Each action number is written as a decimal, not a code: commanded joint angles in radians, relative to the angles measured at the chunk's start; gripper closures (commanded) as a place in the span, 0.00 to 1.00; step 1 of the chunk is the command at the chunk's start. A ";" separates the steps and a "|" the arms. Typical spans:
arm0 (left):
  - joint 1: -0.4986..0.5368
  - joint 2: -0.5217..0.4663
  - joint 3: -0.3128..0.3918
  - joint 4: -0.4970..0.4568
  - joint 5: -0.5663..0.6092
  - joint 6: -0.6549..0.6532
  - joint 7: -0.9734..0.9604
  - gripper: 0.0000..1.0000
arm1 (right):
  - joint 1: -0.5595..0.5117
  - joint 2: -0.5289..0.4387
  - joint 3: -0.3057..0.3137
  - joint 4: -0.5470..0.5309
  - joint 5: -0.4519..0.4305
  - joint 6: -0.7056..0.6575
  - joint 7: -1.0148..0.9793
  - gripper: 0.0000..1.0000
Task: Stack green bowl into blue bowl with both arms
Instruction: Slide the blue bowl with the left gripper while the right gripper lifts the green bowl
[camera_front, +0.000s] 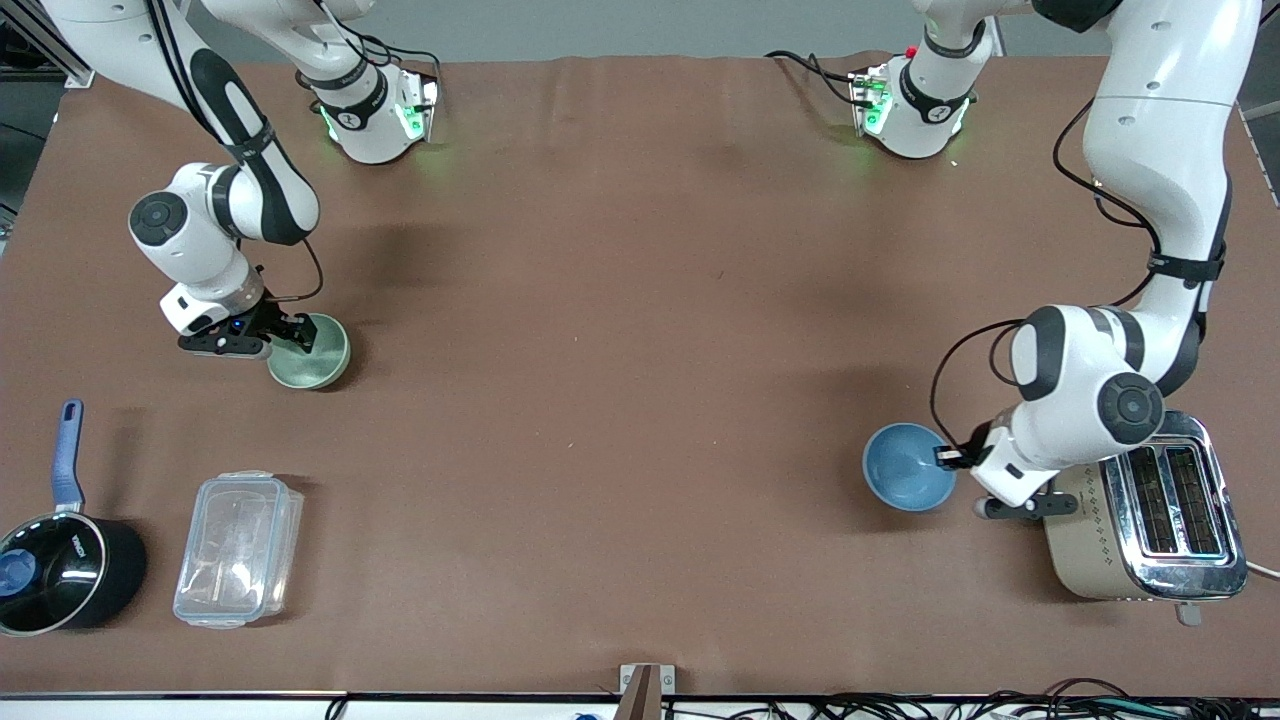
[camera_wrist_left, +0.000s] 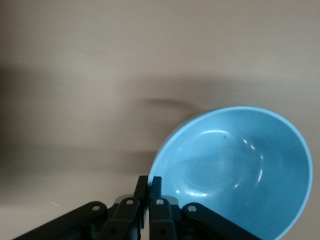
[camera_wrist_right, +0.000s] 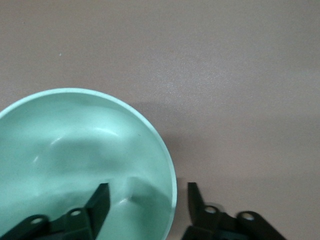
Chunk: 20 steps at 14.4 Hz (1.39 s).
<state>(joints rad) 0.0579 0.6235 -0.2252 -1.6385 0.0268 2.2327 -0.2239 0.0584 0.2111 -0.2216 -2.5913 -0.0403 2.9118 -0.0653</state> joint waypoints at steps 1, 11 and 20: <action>-0.013 -0.030 -0.161 0.022 0.018 -0.064 -0.279 1.00 | -0.009 -0.022 0.005 -0.013 -0.009 0.001 0.012 0.80; -0.449 0.061 -0.198 0.057 0.019 0.036 -0.866 1.00 | 0.015 -0.171 0.013 0.265 0.007 -0.627 0.045 1.00; -0.682 0.130 -0.020 0.091 0.013 0.148 -0.963 0.37 | 0.198 -0.083 0.149 0.718 0.152 -1.094 0.335 1.00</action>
<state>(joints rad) -0.6157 0.7425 -0.2631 -1.5891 0.0299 2.3746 -1.1637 0.2172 0.0472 -0.0955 -1.9329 0.0743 1.8148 0.1735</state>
